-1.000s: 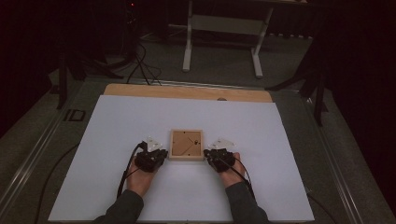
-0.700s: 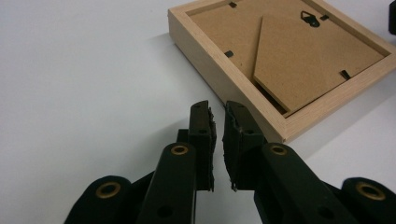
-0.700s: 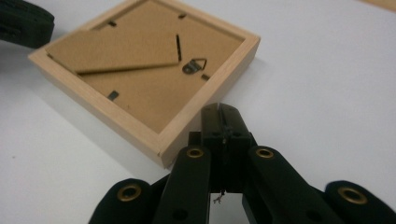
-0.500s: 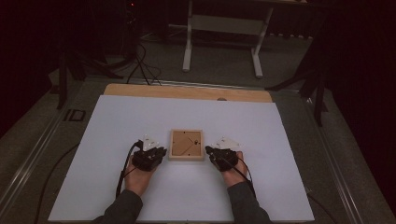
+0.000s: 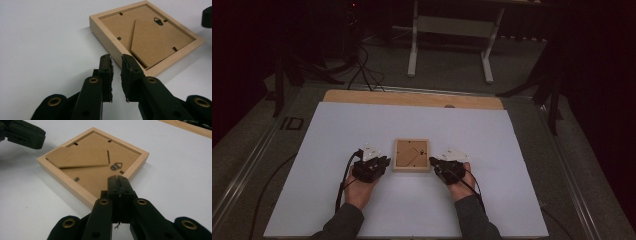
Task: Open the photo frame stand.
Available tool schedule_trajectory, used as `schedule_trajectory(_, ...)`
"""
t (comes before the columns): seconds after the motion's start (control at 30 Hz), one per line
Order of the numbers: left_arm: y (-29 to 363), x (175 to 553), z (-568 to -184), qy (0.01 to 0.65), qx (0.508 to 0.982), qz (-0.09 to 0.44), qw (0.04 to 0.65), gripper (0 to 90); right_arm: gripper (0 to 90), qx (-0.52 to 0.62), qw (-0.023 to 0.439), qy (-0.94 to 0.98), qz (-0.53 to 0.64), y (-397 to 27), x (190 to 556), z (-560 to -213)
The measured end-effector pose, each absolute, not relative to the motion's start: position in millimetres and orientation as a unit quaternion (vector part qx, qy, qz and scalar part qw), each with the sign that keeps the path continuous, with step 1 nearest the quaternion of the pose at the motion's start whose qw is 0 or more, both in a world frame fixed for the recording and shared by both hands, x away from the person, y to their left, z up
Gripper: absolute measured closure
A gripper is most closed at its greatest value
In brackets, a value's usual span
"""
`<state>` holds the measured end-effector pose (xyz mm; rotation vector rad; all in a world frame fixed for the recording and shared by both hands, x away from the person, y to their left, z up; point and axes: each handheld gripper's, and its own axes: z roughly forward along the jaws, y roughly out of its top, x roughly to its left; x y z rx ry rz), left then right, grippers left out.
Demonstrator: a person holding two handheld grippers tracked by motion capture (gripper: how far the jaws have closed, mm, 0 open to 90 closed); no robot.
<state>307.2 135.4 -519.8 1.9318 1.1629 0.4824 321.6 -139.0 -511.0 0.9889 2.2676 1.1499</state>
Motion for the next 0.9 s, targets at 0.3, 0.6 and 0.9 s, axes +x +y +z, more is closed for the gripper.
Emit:
schedule_trajectory(0.3, 131.2, 304.9, -515.3, 0.441, 0.773, 0.169, 0.423, 67.0, 89.6, 0.345, 0.198, 0.818, 0.415, -135.1, 319.6, -512.4)
schedule_trajectory(0.6, 125.3, 304.5, -511.7, 0.425, 0.785, 0.156, 0.422, 62.8, 89.6, 0.342, 0.19, 0.823, 0.41, -132.9, 319.5, -514.6)
schedule_trajectory(0.9, 127.0, 306.1, -504.3, 0.428, 0.783, 0.159, 0.423, 56.8, 89.6, 0.339, 0.181, 0.83, 0.406, -130.8, 320.1, -517.5)
